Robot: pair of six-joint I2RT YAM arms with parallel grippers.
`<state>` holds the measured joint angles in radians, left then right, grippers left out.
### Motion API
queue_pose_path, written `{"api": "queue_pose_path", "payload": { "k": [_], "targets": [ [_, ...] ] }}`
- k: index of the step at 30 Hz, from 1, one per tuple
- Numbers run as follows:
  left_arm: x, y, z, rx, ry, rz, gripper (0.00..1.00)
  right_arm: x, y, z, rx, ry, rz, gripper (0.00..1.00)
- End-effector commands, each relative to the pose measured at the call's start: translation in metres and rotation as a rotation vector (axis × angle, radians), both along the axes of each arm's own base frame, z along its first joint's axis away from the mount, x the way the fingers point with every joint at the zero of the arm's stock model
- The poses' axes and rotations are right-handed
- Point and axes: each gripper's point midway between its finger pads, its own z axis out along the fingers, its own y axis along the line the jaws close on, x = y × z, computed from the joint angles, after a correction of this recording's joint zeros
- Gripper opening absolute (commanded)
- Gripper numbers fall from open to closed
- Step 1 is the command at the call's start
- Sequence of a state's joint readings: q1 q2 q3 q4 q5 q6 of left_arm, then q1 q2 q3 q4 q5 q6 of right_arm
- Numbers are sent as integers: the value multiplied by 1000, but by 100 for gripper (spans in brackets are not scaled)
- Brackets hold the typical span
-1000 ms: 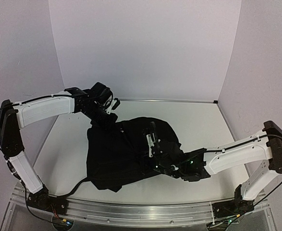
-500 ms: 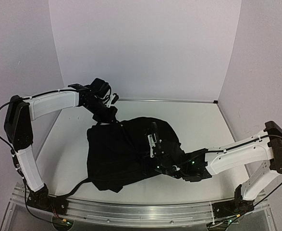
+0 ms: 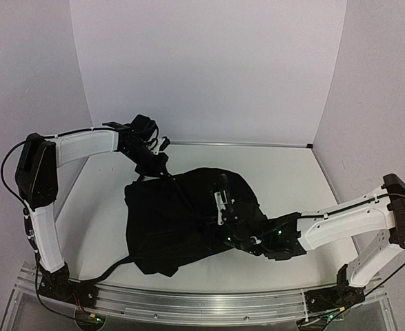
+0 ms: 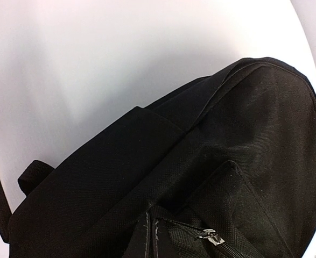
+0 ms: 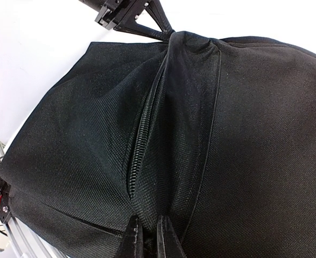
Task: Pack the student bag
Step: Zip the student bag at the center of the board, then reset both arms
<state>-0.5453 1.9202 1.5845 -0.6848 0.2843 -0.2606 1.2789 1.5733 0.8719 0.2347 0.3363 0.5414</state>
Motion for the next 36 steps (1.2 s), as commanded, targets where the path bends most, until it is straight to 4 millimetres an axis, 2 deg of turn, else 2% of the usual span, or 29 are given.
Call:
{"api": "queue_pose_path", "payload": {
  "k": [1,2,3,6,8,10,14,19,24,28,31,35,36],
  "targets": [
    [37,11,31,-47,-136,48,2,-8,-3,21,43,1,5,7],
    [35,10,34,-58,-140,39,5,-9,-1,26,52,1,12,10],
    [33,10,37,-67,-145,35,14,-9,1,30,61,2,17,14],
    [27,13,51,-91,-185,37,45,-10,4,47,85,2,26,42],
    [24,17,57,-96,-206,47,64,-9,6,58,88,-2,26,64],
    [23,23,64,-92,-226,58,78,-7,6,63,67,-5,14,77],
    [27,42,69,-93,-247,118,92,7,3,71,14,-14,-27,97],
    [36,79,74,-127,-270,239,97,57,-23,67,-14,24,-108,98],
    [41,131,85,-170,-322,390,100,114,-76,56,-38,51,-238,98],
    [38,186,88,-176,-353,536,100,156,-141,48,-36,82,-367,98],
    [31,226,87,-177,-380,644,100,174,-192,48,-28,85,-457,98],
    [18,280,88,-194,-421,797,100,185,-262,60,3,61,-590,98],
    [14,287,90,-199,-435,820,100,186,-279,65,13,48,-626,98]
  ]
}}
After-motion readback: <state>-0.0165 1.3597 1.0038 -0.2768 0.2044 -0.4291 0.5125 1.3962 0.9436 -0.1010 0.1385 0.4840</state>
